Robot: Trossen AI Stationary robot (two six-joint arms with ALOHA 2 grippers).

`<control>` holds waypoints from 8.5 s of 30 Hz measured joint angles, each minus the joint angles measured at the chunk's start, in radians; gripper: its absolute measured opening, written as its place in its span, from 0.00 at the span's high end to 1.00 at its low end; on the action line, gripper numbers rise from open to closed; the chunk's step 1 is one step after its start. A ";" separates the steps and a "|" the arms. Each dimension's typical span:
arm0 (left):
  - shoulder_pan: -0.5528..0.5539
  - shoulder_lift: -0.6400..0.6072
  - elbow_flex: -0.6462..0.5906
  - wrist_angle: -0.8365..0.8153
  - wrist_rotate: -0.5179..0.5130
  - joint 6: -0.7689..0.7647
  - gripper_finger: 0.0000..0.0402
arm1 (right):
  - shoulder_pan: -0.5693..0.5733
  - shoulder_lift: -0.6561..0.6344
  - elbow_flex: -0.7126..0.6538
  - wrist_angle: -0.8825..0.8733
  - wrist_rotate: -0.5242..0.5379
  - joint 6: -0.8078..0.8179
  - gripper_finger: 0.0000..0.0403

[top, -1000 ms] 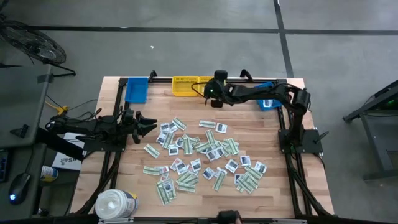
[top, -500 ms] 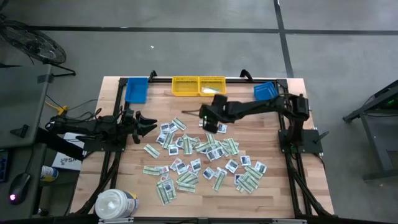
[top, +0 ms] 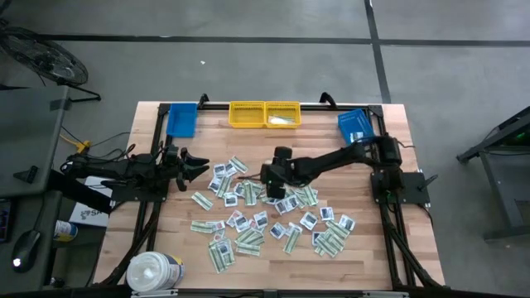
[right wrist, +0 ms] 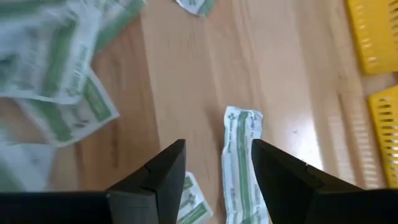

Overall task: Pick & Place First Aid Supplies
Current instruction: Put the green bandage pack into the right yellow bin, then put the black towelette pack into the right blue bin

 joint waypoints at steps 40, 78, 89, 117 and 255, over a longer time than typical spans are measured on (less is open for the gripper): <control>0.000 0.000 0.000 0.000 0.000 0.000 0.60 | -0.083 0.093 0.005 0.040 -0.036 -0.102 0.75; 0.000 0.000 0.000 0.000 0.000 0.000 0.60 | -0.022 0.091 0.197 -0.146 -0.007 -0.162 1.00; 0.000 0.000 0.000 0.000 0.000 0.000 0.60 | -0.022 0.090 0.197 -0.154 0.049 -0.188 1.00; 0.000 0.000 0.000 0.000 0.000 0.000 0.60 | -0.263 0.087 0.199 -0.041 0.305 -0.723 1.00; 0.000 0.000 0.000 0.000 0.000 0.000 0.60 | -0.158 -0.258 -0.348 -0.052 -0.455 -0.131 0.60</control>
